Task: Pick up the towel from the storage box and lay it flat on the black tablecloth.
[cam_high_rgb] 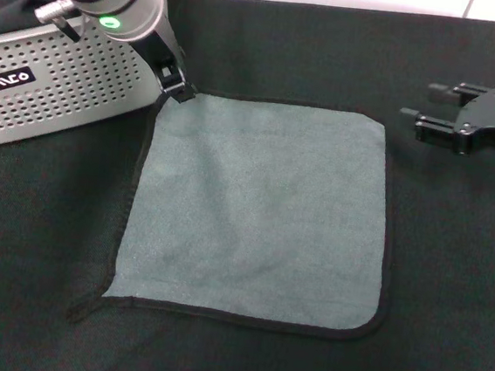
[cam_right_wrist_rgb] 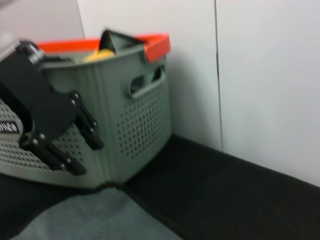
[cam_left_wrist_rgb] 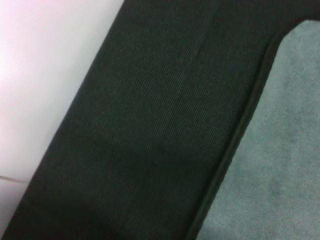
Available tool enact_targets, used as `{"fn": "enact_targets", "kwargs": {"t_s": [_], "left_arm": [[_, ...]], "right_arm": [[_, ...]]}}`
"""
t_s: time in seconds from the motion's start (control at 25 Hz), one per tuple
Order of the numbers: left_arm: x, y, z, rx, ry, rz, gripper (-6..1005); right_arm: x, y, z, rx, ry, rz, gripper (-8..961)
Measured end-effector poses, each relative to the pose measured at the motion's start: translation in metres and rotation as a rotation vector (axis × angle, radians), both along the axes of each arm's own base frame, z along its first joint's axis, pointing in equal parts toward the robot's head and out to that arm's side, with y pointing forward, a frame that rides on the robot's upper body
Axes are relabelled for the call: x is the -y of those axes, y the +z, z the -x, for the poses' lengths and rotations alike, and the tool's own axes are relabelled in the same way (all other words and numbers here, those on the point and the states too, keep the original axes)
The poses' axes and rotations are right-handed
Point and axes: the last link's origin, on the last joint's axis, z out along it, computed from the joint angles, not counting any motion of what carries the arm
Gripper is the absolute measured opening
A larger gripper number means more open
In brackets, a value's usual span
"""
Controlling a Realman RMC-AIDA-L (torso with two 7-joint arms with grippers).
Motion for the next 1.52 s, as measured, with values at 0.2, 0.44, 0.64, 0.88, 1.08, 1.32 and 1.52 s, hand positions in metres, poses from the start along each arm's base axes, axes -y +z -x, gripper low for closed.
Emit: {"fn": "enact_targets", "kwargs": {"t_s": [0.2,0.44,0.64,0.88,1.08,1.32,1.52], "left_arm": [[0.012,0.003,-0.016,0.085,-0.017,0.035,467],[0.044,0.015,-0.041,0.394,-0.129,0.195,500],[0.066,0.051,-0.023,0.741,-0.231,0.303,500],[0.099,0.081,0.057,1.048,-0.383,0.367,500],[0.124,0.083,0.101,1.183,-0.427,0.355,500],[0.139,0.079,0.116,1.186,-0.423,0.328,500],[0.144,0.081,0.120,1.189,-0.421,0.316,500]], "right_arm": [[0.028,0.017,-0.005,-0.090,0.044,0.000,631],[0.067,0.043,0.000,-0.175,0.219,0.071,752],[0.090,0.056,0.009,-0.275,0.331,0.163,741],[0.091,0.030,0.032,-0.312,0.404,0.287,747],[0.081,0.004,0.054,-0.321,0.440,0.386,747],[0.077,-0.006,0.070,-0.358,0.484,0.414,747],[0.081,-0.016,0.079,-0.372,0.520,0.434,747]]}}
